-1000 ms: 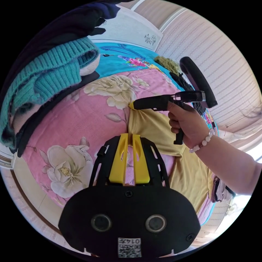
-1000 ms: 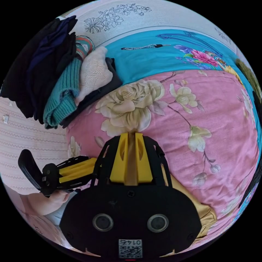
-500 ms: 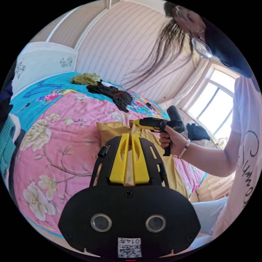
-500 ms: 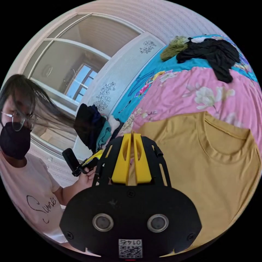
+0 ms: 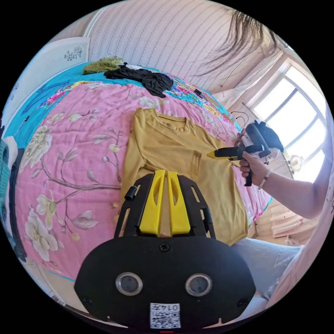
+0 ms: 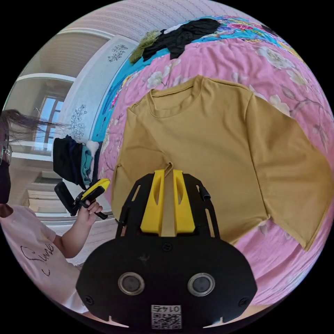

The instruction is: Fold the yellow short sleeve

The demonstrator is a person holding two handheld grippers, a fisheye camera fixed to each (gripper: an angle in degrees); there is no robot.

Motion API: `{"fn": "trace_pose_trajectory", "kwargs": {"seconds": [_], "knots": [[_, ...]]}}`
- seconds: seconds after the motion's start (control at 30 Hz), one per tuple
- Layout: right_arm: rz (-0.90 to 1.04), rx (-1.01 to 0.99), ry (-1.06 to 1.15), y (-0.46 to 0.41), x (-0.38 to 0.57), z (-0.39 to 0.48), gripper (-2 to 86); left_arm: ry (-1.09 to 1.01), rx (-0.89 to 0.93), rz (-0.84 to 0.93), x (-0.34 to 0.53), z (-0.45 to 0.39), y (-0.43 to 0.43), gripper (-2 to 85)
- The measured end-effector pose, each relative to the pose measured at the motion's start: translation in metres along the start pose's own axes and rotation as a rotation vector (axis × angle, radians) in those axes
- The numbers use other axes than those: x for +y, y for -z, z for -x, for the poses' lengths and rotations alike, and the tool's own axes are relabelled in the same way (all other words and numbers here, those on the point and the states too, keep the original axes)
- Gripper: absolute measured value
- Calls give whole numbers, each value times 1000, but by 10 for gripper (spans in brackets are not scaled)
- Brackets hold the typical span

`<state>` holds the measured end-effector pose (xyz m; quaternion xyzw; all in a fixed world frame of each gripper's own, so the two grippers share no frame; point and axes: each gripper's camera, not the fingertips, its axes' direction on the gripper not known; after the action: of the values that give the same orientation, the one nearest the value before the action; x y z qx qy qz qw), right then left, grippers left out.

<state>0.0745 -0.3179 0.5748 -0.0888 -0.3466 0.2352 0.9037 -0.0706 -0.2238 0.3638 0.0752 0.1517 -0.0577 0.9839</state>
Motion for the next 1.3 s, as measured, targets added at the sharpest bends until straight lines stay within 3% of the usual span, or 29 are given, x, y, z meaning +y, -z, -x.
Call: {"fn": "trace_pose_trajectory", "kwargs": {"seconds": [0.1, 0.23, 0.37, 0.5, 0.77, 0.87, 0.97, 1.13, 1.3], "knots": [[-42, -45, 142, 15, -27, 46, 37, -44, -130, -11, -4, 7, -29, 38], [-44, -110, 327, 4, -101, 122, 62, -70, -171, 30, -9, 8, -74, 51], [6, -44, 397, -16, -159, 172, 73, -90, -200, 94, -10, 15, -114, 3], [87, -34, 447, -14, -193, 221, 24, -15, -248, 59, -5, 38, -123, -8], [263, 159, 578, -16, -210, 292, 26, 122, -142, 40, 23, 85, -159, -9], [210, 96, 577, 44, -209, 296, 50, 83, -202, -21, 41, 90, -151, -8], [80, 64, 526, 124, -191, 280, 67, 96, -141, -69, 57, 98, -139, -8], [-144, 74, 381, 264, -82, 222, 78, 52, -11, -137, 62, 87, -135, 24], [-188, 198, 81, 360, 38, 158, 107, -131, 113, -169, 39, 31, -182, 78]]}}
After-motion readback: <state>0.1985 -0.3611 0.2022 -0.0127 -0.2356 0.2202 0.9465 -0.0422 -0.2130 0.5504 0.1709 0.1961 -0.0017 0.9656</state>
